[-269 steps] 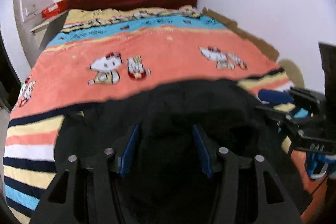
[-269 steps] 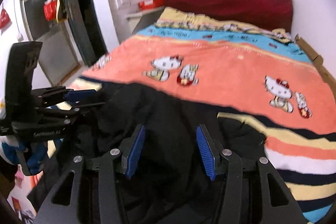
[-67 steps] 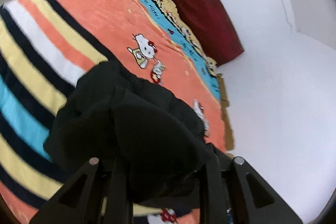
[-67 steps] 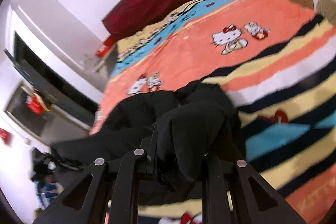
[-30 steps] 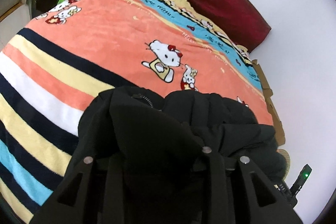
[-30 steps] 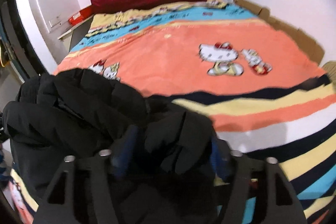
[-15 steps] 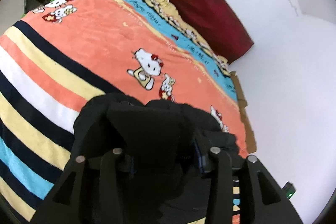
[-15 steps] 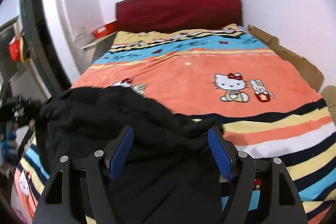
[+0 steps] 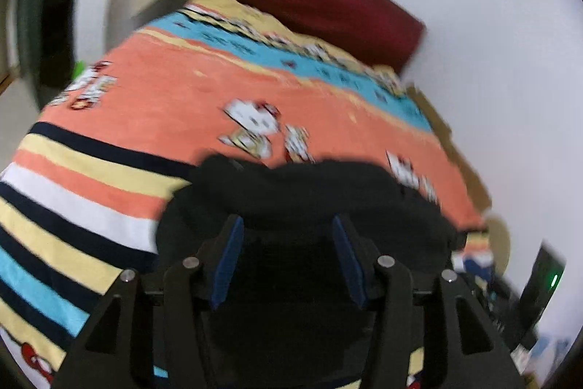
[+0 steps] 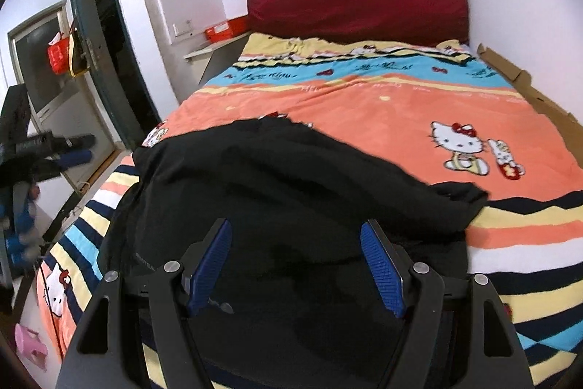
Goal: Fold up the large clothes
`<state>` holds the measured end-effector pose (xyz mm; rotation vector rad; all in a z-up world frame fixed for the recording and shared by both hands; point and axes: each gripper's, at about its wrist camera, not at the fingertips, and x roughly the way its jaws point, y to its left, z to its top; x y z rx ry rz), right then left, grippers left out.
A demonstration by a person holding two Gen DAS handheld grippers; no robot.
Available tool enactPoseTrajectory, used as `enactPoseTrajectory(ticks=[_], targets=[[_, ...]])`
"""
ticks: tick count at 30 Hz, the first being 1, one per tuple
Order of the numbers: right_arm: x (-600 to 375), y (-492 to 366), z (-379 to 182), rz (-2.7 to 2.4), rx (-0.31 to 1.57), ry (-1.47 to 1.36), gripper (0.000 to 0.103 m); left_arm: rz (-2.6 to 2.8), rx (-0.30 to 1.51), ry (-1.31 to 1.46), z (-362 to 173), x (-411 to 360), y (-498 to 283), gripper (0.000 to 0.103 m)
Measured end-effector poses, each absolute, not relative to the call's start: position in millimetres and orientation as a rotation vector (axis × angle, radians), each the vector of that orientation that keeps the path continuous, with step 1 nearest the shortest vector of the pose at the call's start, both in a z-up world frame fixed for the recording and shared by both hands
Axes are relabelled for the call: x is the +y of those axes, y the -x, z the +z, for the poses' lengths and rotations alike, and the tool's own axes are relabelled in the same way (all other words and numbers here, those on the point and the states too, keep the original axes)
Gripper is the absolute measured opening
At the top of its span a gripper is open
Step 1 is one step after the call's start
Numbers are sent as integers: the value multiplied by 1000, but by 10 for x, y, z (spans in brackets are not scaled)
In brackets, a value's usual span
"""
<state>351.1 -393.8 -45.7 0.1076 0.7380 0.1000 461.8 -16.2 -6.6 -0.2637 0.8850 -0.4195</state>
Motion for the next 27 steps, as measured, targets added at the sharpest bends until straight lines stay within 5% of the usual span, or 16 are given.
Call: enactPoseTrajectory(ticks=[8,27], targets=[[-3889,-4148,-737,85,815,-78,72,-414,899,42,-574,-1278,-4989,50],[-4183,-5243,-1371,-37,910,-78,78,-285,990,-35,-1237,-1674,-6017,53]])
